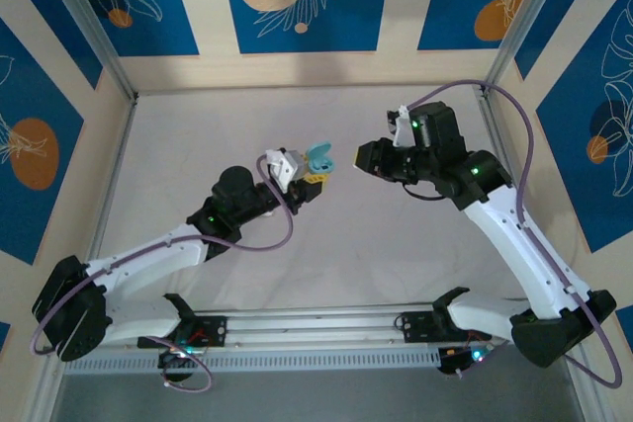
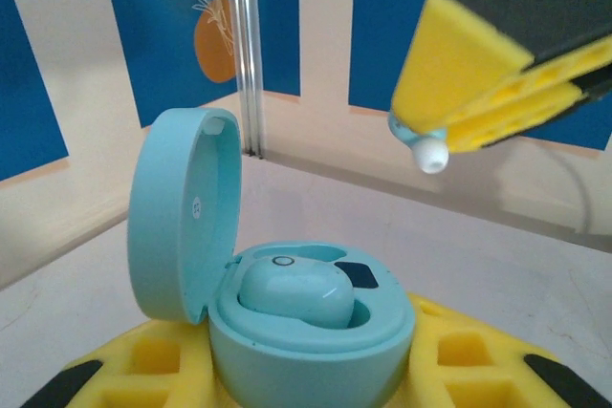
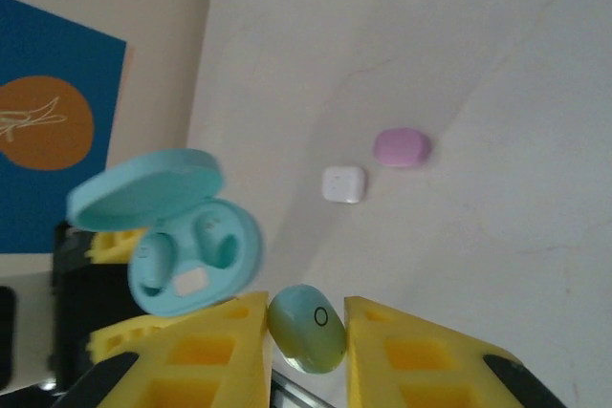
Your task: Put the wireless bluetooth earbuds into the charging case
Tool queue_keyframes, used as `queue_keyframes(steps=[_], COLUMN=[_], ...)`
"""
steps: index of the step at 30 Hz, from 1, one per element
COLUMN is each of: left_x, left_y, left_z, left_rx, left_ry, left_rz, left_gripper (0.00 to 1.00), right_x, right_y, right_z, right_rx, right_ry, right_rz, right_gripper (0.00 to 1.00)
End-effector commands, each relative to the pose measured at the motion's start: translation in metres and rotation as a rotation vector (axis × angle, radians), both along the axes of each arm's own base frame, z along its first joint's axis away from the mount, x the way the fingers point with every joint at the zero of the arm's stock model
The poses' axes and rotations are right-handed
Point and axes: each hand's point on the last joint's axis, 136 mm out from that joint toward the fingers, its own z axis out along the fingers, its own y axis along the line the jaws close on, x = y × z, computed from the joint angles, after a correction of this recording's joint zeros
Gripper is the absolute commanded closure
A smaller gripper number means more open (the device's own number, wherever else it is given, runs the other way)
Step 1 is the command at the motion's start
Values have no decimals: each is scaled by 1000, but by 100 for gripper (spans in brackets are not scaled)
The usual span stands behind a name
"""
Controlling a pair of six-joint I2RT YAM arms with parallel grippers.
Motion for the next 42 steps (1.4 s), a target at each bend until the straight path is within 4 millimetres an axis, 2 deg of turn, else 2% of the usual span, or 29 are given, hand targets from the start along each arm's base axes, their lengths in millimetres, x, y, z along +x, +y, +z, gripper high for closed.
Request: queue_keyframes(steps=[1, 6, 15, 31, 37, 42], left_x=[-8, -10, -13, -16, -15, -14], left_y=[-10, -13, -12, -13, -12, -10], left_z=[19, 20, 24, 26, 28, 31], left_rx=[-21, -18, -22, -29, -41, -58], left_ry=[-67, -72, -82, -82, -80, -82], left_rz=[-49, -58, -64, -77, -66, -52], left_gripper=[78, 78, 78, 78, 78, 78], right_x=[-3, 0, 5, 9, 6, 2], right_y=[16, 27, 35, 39, 47, 46], right_z=[17, 15, -2, -5, -3, -9], right_rx=[25, -10, -67, -84, -71, -124], right_ry=[-34, -49, -26, -53, -69, -77], right_rz=[67, 93, 112, 108, 143, 169], right_gripper=[76, 76, 76, 76, 76, 76])
